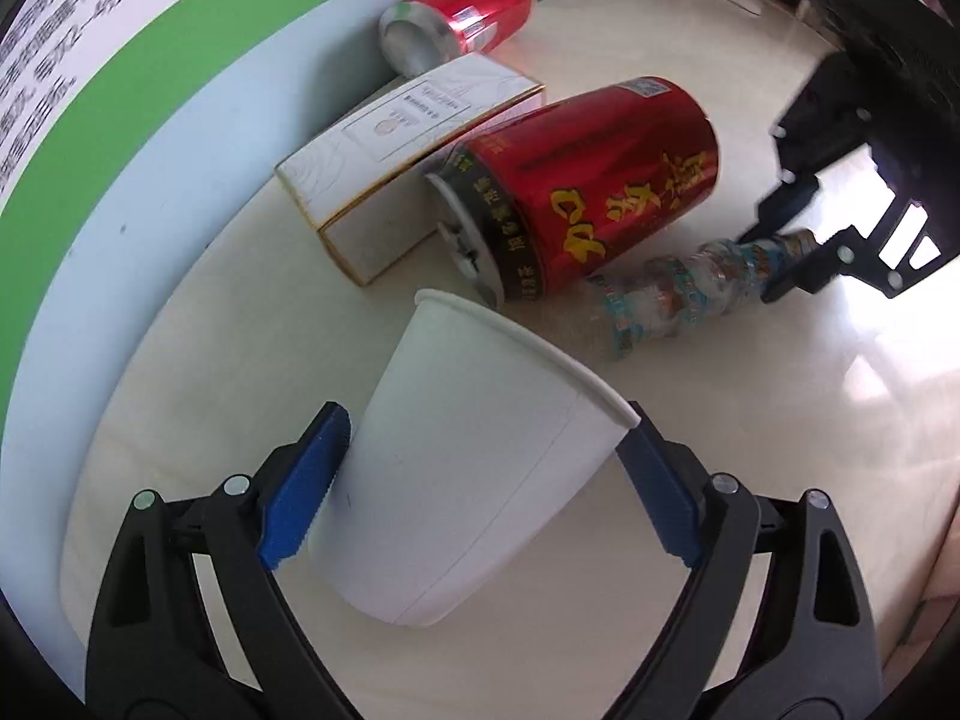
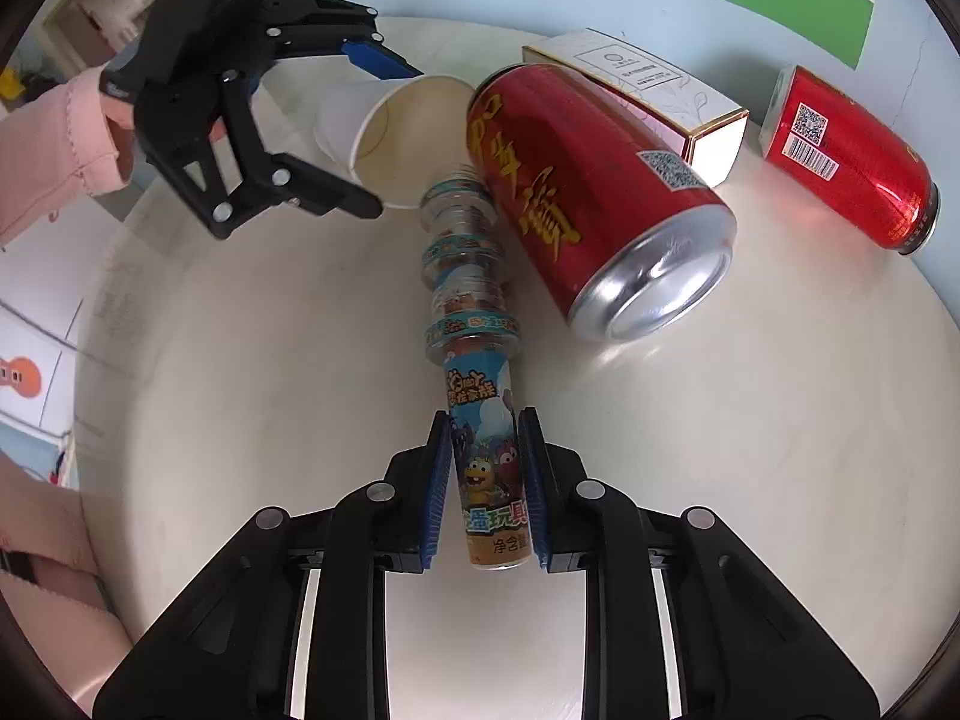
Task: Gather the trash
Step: 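Grasp the white paper cup with the left tool while the right tool grasps the stacked-cup tube, then lift the tube with the right tool and regrip it while the left tool holds the cup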
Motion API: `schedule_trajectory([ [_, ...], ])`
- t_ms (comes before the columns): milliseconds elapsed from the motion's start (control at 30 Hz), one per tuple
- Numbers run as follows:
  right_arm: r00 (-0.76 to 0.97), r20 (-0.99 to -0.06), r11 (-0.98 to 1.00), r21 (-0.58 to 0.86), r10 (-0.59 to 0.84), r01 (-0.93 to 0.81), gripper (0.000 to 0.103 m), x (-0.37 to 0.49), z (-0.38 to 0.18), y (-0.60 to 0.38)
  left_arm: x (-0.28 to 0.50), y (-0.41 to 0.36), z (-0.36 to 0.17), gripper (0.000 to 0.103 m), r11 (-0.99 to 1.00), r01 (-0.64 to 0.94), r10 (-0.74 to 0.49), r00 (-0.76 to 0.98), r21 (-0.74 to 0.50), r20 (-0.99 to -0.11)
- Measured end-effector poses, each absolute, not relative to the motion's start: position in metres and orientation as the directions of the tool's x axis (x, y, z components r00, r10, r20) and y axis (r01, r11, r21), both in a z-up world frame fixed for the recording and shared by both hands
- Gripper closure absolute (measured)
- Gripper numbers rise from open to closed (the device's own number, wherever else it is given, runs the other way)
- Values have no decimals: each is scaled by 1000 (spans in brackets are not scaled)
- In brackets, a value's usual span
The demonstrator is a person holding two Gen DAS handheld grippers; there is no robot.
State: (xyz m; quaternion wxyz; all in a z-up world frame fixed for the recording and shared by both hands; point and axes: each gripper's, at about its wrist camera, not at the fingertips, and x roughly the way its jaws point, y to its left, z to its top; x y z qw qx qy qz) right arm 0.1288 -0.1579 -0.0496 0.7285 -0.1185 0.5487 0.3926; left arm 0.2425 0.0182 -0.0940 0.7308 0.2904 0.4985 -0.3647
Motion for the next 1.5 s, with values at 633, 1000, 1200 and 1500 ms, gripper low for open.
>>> schedule_trajectory([
  [633, 67, -850, 641, 340, 523, -688, 82, 75, 0, -183, 155, 21, -56, 26, 696, 708, -157, 316, 122, -936],
  [1000, 89, -818, 569, 313, 569, -760, 82, 45, 40, -175, 81, 64, -8, 26, 778, 609, -139, 407, 155, -903],
  [1200, 48, -812, 474, 290, 581, -831, 86, 31, 48, -141, 45, 94, 2, 26, 845, 512, -107, 446, 155, -888],
  [1500, -17, -862, 356, 227, 507, -906, 84, 13, 25, -69, -19, 143, -16, 26, 938, 331, -50, 428, 105, -902],
])
